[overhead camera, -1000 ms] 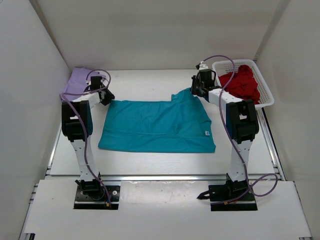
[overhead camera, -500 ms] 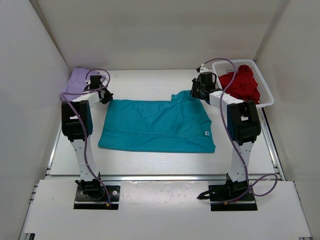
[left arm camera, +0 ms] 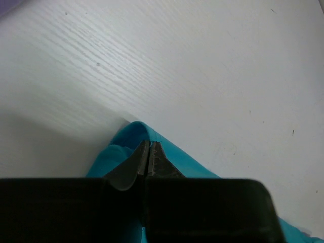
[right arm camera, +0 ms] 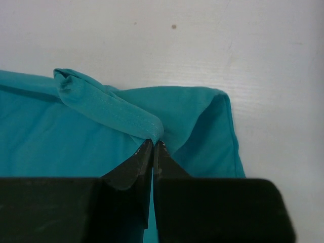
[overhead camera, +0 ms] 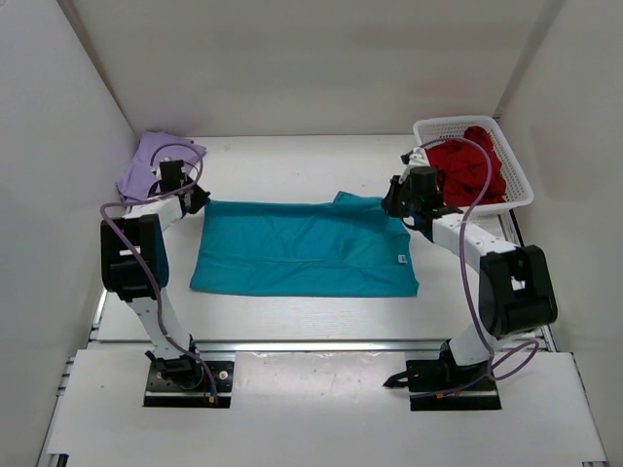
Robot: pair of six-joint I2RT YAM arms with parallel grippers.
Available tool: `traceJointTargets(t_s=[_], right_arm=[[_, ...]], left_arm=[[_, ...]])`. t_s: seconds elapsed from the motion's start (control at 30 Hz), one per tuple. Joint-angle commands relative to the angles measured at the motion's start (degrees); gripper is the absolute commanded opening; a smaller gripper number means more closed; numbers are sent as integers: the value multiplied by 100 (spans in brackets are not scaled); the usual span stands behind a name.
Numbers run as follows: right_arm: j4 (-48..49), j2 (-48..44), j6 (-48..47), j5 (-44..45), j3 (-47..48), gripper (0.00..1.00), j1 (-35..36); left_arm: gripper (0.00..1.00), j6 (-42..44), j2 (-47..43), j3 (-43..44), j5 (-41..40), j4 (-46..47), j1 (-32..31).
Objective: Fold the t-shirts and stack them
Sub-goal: Grap the side of the flattened tshirt furthest away from the robot with both arms, then fold the other side of the tshirt into a rectangle
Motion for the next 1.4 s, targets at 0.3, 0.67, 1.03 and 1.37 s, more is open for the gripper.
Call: traceJointTargets(t_s=[0.3,0.67,1.03,1.37], right_arm=[[-103,-1619,160,850,-1192,0,307],[-559,-2911,468,1105,-2351,0,526],[-912,-4265,908,1527,-3590,3,1193],[-1736,-4599,777,1246,-3119,30,1256]], left_arm=[[0,-186,-1463,-1192,348,386,322],[0,-63,-1939,-2159,375,220,349],[34,-283,-1807,-2661,964,307,577],[48,-362,-2853,-2678,718,598,86]])
